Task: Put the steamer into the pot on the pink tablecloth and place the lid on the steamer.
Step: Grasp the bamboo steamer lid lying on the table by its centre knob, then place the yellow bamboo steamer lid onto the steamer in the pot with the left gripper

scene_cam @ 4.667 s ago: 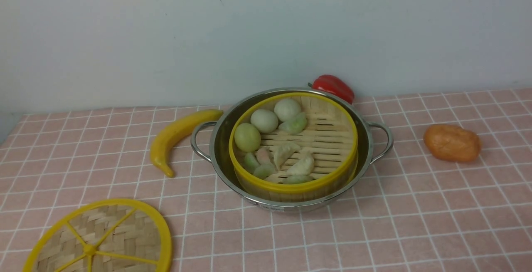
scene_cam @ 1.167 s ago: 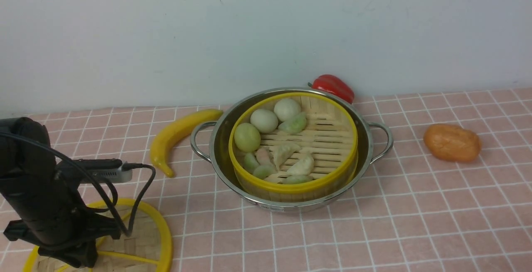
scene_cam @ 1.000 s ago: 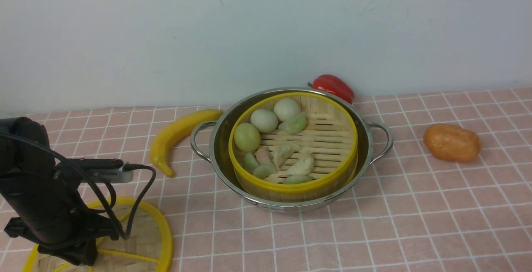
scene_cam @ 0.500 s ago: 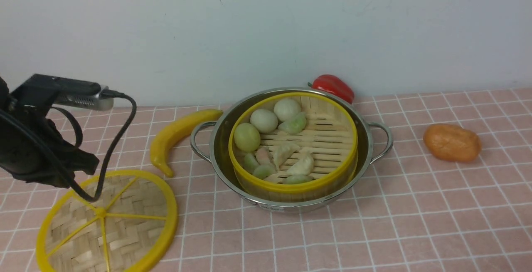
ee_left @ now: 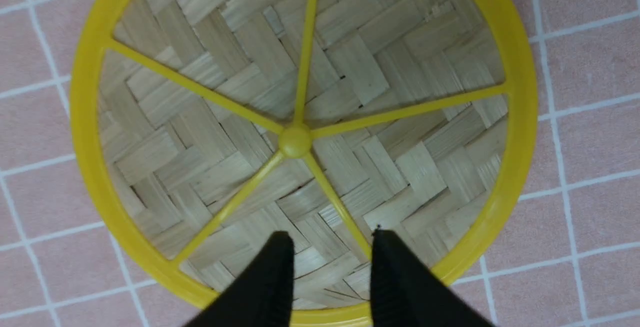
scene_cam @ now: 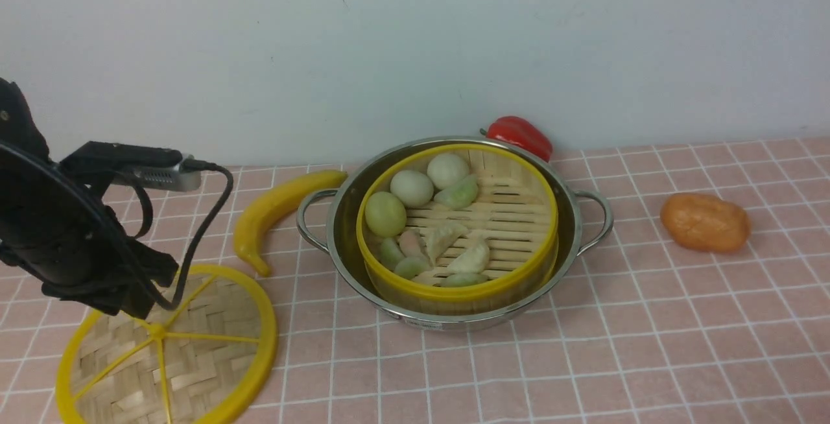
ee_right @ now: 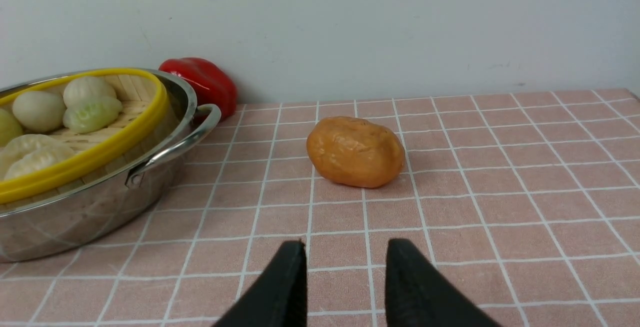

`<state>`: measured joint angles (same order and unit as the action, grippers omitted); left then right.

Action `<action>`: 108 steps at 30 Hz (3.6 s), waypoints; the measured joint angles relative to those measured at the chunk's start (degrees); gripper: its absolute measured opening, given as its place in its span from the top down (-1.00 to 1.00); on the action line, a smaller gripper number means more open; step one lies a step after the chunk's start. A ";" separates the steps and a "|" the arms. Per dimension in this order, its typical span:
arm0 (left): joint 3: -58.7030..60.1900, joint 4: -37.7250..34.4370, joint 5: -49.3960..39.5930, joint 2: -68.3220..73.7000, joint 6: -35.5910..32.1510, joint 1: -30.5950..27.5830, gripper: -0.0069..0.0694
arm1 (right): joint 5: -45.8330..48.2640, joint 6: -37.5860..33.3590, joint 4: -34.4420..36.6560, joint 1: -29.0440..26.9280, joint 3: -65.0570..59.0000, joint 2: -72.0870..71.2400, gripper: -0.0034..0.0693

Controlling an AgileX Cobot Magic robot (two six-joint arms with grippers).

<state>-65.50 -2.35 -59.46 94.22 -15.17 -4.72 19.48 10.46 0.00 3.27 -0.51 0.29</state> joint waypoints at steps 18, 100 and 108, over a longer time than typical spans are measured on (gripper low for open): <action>0.00 0.00 5.89 8.38 0.15 0.06 0.36 | 0.00 0.00 0.00 0.00 0.00 0.00 0.24; -7.68 7.06 -6.97 12.03 0.59 -0.24 0.51 | 0.00 0.00 0.00 0.00 0.00 0.00 0.24; -14.57 4.36 -9.77 4.64 -1.94 -1.03 0.51 | 0.00 0.00 0.00 0.00 0.00 0.00 0.24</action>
<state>-80.08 2.02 -69.23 98.86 -17.11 -5.76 19.48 10.46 0.00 3.27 -0.51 0.29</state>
